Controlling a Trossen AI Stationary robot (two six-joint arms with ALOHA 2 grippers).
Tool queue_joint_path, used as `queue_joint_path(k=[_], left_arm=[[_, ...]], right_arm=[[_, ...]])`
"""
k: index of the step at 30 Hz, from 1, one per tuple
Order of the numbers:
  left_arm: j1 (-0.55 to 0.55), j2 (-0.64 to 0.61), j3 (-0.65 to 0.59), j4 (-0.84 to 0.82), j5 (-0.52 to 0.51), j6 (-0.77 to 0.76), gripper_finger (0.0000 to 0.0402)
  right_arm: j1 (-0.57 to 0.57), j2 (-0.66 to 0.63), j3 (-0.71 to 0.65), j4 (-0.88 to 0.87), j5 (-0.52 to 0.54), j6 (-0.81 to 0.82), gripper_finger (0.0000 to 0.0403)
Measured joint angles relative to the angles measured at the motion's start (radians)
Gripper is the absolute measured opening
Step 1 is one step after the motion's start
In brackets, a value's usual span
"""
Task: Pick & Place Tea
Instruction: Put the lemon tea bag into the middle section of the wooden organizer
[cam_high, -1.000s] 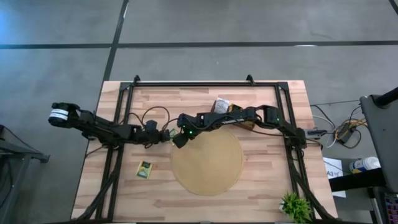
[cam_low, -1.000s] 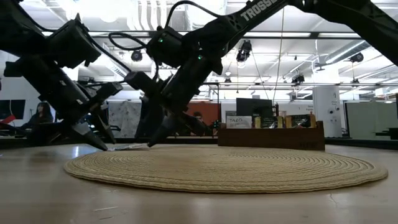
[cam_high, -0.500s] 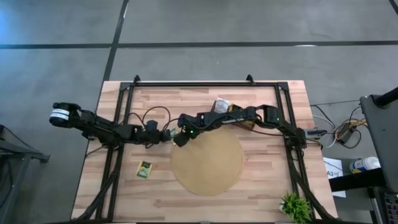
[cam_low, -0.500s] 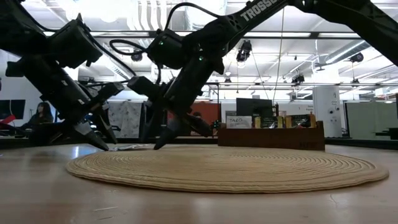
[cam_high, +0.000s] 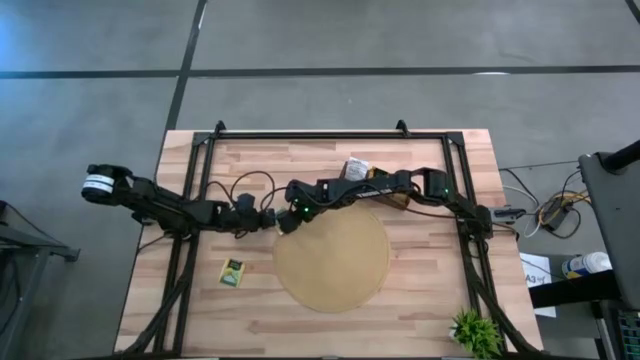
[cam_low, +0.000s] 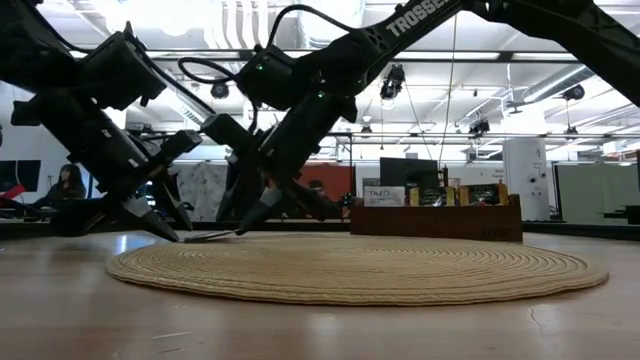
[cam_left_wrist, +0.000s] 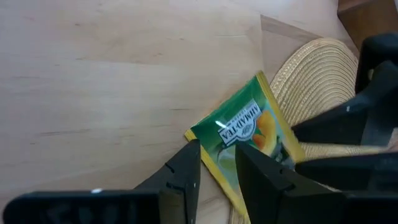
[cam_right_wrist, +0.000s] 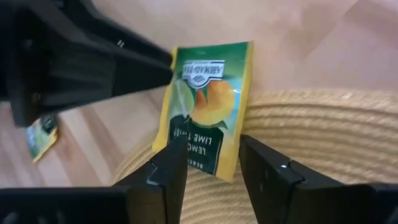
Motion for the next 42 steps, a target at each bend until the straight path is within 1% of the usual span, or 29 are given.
queue_joint_path(k=[3,9,15,19,25,29,33,36,39,42], left_arm=[[-0.001,0.007,0.0,0.003,-0.014,-0.001,0.0103],[0.0,0.014,0.0,0.015,-0.018,-0.001,0.0103],[0.0,0.016,0.0,0.025,-0.02,-0.001,0.0103],[-0.004,0.016,0.0,0.028,-0.021,0.006,0.0103],[-0.024,0.016,0.0,0.032,-0.028,0.007,0.0103],[-0.05,0.016,0.0,0.035,-0.023,0.007,0.0103],[-0.065,-0.011,0.0,0.044,-0.019,0.042,0.0103],[-0.065,-0.064,0.001,0.06,-0.023,0.109,0.0103],[-0.063,-0.124,0.014,0.062,-0.05,0.218,0.0103],[-0.062,-0.181,0.032,0.062,-0.068,0.366,0.0103]], right_arm=[[0.001,0.01,0.0,0.0,-0.039,0.022,0.0133],[0.003,0.026,0.0,-0.01,-0.051,0.07,0.0119],[0.003,0.028,0.003,0.025,-0.051,0.051,0.0102],[0.0,0.03,0.004,0.033,-0.051,0.053,0.0077],[-0.001,0.027,0.004,0.027,-0.05,0.03,0.002],[-0.01,0.013,0.008,-0.008,-0.076,-0.018,0.001],[-0.025,-0.004,0.038,-0.145,-0.088,-0.135,0.0009],[-0.035,-0.018,0.076,-0.26,-0.089,-0.275,0.0009],[-0.04,-0.025,0.157,-0.413,-0.093,-0.459,0.0008],[-0.039,-0.025,0.26,-0.595,-0.093,-0.707,0.0008]])
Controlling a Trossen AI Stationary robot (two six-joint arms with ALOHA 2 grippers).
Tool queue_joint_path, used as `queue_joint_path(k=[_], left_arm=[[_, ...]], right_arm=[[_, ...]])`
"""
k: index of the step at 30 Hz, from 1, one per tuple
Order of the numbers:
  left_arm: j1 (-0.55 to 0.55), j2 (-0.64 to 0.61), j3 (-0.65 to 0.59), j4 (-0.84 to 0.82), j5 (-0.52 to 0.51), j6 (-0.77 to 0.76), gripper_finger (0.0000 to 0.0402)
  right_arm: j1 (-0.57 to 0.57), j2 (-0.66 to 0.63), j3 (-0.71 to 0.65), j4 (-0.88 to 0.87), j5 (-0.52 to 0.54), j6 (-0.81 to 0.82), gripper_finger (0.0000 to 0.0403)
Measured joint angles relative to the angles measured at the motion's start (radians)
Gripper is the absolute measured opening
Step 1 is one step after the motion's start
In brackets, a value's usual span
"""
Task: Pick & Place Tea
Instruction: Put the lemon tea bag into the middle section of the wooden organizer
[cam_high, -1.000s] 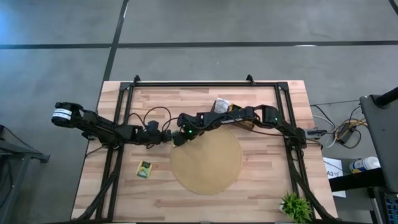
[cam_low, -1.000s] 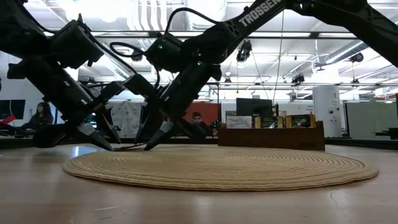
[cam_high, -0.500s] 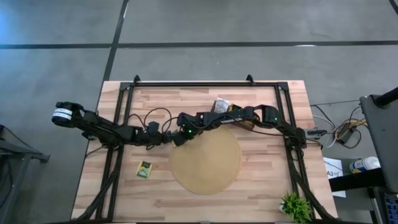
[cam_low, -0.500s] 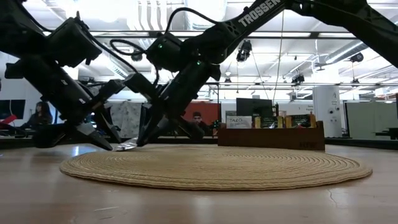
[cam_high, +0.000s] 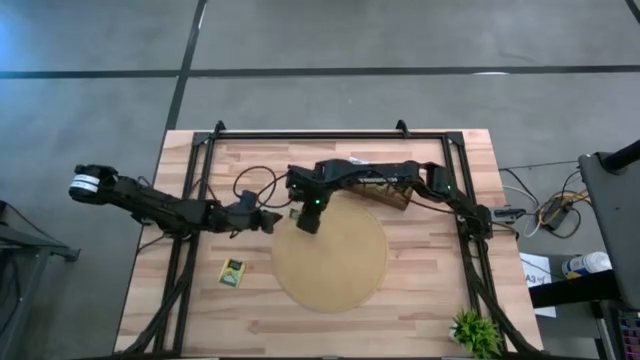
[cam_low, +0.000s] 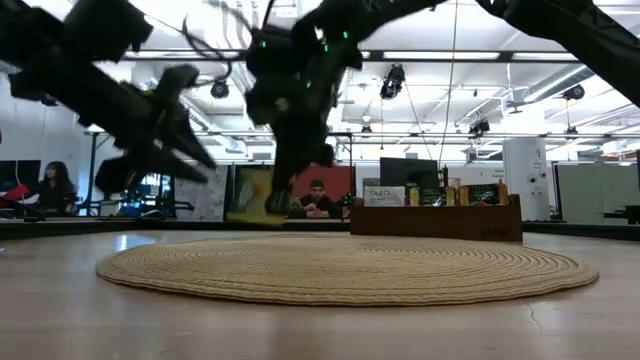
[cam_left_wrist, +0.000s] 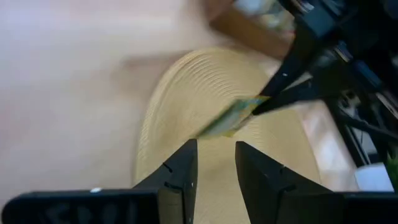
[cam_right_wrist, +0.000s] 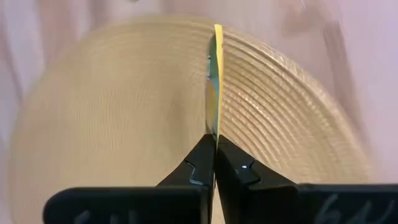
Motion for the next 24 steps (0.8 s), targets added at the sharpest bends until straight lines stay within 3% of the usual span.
queue_joint_path(k=[2,6,9,15,24], left_arm=[[0.0,-0.031,0.015,0.005,-0.002,0.104,0.0103],[0.0,-0.07,0.054,0.031,-0.001,0.308,0.0103],[0.0,-0.071,0.086,0.05,0.032,0.485,0.0103],[0.0,-0.005,0.189,0.059,0.099,0.697,0.0103],[0.033,0.13,0.282,0.056,0.176,0.822,0.0103]], right_arm=[[0.009,-0.001,0.061,-0.089,0.008,-0.165,0.0008],[0.045,-0.002,0.181,-0.274,0.13,-0.401,0.0008],[0.065,-0.002,0.246,-0.398,0.184,-0.488,0.0008],[0.072,-0.002,0.279,-0.502,0.187,-0.401,0.0008],[0.071,-0.002,0.279,-0.5,0.178,-0.306,0.0008]])
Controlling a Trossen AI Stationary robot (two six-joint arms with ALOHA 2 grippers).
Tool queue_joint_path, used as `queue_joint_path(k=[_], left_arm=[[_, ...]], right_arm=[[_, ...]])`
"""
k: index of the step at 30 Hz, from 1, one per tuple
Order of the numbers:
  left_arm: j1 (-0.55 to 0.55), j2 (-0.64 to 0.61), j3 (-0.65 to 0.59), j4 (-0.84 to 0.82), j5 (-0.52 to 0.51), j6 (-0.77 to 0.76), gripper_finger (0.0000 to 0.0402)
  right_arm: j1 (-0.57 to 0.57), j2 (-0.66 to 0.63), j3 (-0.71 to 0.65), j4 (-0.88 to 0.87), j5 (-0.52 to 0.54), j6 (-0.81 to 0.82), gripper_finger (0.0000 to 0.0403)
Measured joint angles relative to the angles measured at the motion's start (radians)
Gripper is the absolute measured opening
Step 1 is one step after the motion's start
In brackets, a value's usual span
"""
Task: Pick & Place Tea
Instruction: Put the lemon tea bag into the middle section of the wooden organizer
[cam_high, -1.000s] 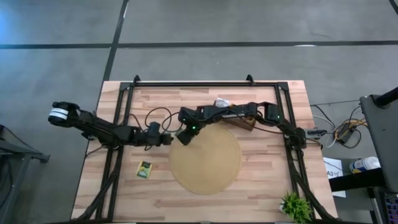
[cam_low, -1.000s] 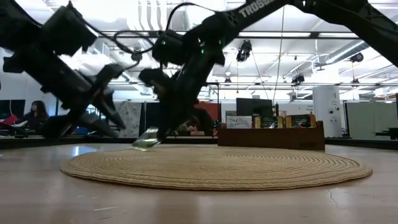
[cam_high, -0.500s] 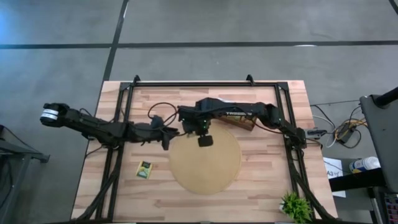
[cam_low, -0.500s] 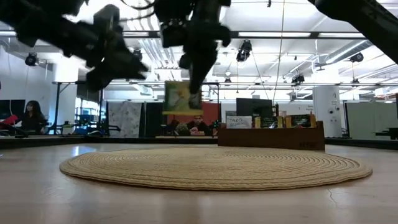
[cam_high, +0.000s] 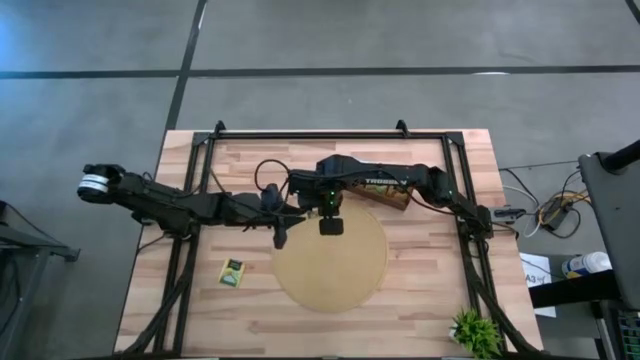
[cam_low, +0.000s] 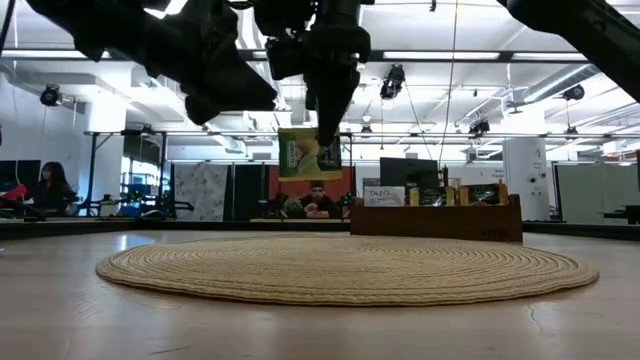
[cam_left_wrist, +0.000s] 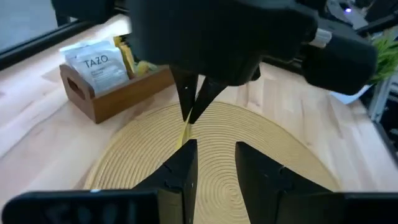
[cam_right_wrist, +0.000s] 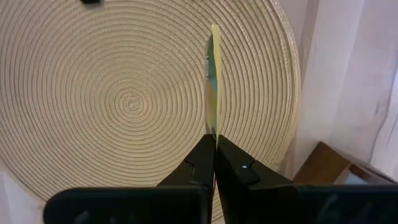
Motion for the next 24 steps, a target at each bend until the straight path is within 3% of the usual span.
queue_joint_path(k=[10,15,24], left_arm=[[0.0,0.043,0.024,-0.05,-0.069,0.016,0.0106],[0.0,0.043,0.034,-0.056,-0.133,0.019,0.0135],[0.001,0.045,0.037,-0.049,-0.074,0.157,0.0167]], right_arm=[[0.003,-0.024,-0.002,0.003,0.0,0.051,0.0008],[0.003,-0.028,-0.002,0.004,-0.001,0.055,0.0008],[0.003,-0.029,-0.002,0.009,0.0,0.019,0.0008]])
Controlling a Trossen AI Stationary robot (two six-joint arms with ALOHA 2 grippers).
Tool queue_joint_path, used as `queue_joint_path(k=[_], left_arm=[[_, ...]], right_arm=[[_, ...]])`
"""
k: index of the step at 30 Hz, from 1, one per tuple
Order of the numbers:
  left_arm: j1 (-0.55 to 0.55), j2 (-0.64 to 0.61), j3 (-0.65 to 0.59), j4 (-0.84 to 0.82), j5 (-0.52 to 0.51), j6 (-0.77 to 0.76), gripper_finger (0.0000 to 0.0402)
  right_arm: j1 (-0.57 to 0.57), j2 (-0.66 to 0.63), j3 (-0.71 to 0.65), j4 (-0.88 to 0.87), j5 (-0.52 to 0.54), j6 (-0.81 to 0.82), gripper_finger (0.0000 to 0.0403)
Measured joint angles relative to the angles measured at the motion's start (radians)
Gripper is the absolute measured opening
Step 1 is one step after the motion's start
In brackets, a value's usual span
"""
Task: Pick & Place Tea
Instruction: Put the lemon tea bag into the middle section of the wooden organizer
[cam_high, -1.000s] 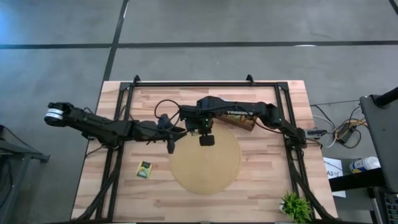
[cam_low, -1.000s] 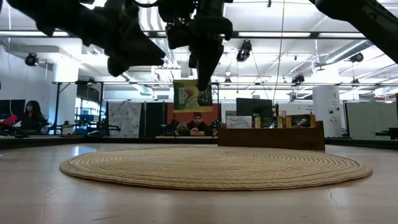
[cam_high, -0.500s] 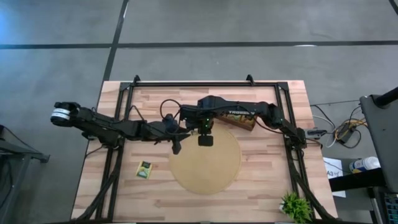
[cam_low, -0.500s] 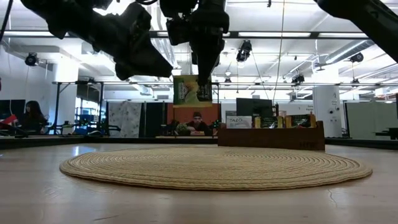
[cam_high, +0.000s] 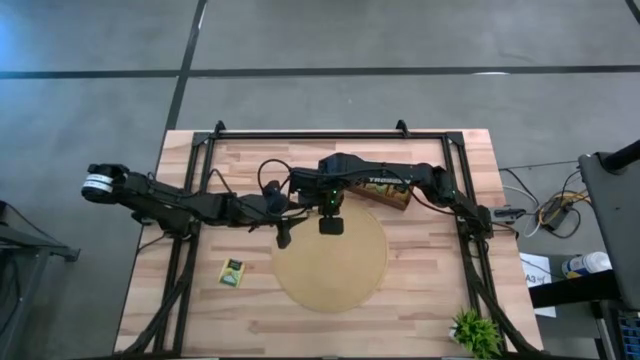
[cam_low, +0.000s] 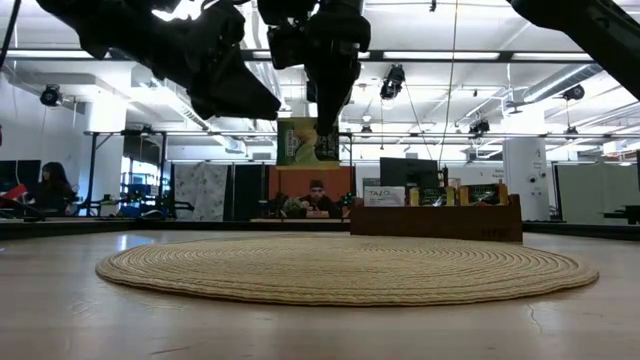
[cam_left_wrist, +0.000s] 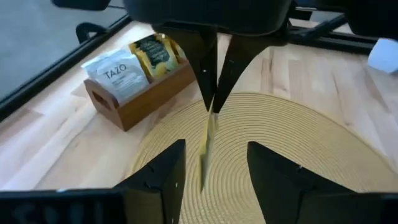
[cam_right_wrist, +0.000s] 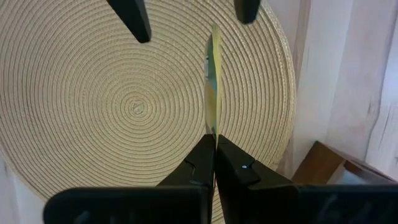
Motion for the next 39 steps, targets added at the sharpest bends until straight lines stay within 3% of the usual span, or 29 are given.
queue_joint_path(k=[13,18,26,33,39], left_arm=[[0.017,0.074,0.011,0.06,0.041,0.052,0.0162],[0.018,0.091,0.011,0.092,0.029,0.133,0.0119],[0.02,0.111,0.011,0.12,0.022,0.148,0.0012],[0.021,0.122,0.011,0.118,0.015,0.14,0.0001],[0.022,0.124,0.001,0.111,-0.045,0.107,0.0001]], right_arm=[[0.0,0.0,0.0,0.011,0.0,-0.045,0.0008],[0.0,0.0,0.0,0.015,0.0,-0.048,0.0008],[0.0,0.0,0.0,0.018,0.0,-0.046,0.0009],[0.0,0.0,0.043,0.028,0.004,-0.051,0.0012],[0.001,-0.035,0.066,0.029,0.008,-0.035,0.0054]])
